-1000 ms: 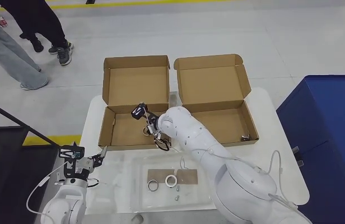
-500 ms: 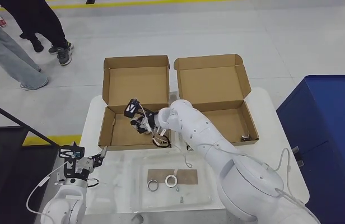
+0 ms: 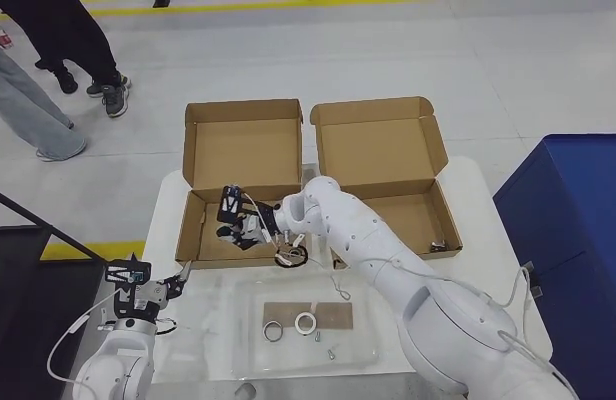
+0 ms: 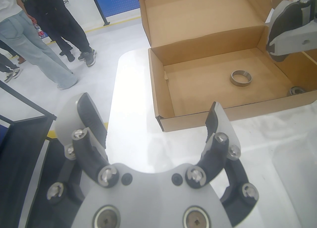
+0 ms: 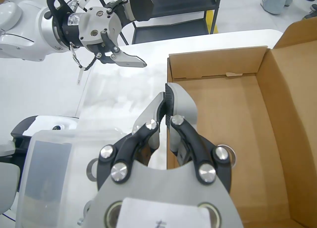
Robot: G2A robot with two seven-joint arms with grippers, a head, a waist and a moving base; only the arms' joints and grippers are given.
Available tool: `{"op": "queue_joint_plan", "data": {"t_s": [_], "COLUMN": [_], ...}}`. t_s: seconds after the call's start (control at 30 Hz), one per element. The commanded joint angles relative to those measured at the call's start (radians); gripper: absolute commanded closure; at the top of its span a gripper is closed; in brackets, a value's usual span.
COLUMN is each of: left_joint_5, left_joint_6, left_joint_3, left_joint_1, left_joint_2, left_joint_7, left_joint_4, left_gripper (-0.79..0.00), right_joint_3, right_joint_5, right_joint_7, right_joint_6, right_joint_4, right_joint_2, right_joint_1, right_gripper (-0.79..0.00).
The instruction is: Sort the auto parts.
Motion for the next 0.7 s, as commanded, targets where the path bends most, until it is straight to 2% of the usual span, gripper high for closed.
{"op": "queue_joint_plan", "data": {"t_s": [0.0,0.1,0.2,0.3,0.4,0.47,0.57,0.67], "left_joint_5": [0.0,0.0,0.0,0.0,0.0,0.0,0.0,0.0], "left_joint_6": [0.0,0.0,0.0,0.0,0.0,0.0,0.0,0.0], "left_joint_3": [0.0,0.0,0.0,0.0,0.0,0.0,0.0,0.0], "left_joint_1": [0.0,0.0,0.0,0.0,0.0,0.0,0.0,0.0], "left_joint_2": [0.0,0.0,0.0,0.0,0.0,0.0,0.0,0.0], "left_joint_7": [0.0,0.0,0.0,0.0,0.0,0.0,0.0,0.0], "left_joint_4": [0.0,0.0,0.0,0.0,0.0,0.0,0.0,0.0], "left_gripper": [-0.785,-0.785,-0.785,-0.785,-0.785,-0.785,-0.785,-0.785], "right_joint_3": [-0.03,-0.034,-0.033,-0.005,0.056,0.112,0.226,0.318], "right_joint_5": [-0.046,0.002,0.094,0.215,0.294,0.301,0.304,0.293], "right_joint_7": [0.104,0.204,0.307,0.439,0.604,0.729,0.891,0.972], "right_joint_6": [0.006,0.0,0.0,0.0,0.014,0.125,0.286,0.367], "right_joint_4": [-0.085,-0.167,-0.286,-0.405,-0.572,-0.742,-1.044,-1.263], "right_joint_2": [-0.004,-0.004,0.025,0.084,0.162,0.217,0.302,0.368], "right_joint_1": [0.009,0.002,-0.012,-0.038,-0.091,-0.156,-0.307,-0.447], "right_gripper": [0.0,0.0,0.0,0.0,0.0,0.0,0.0,0.0]}}
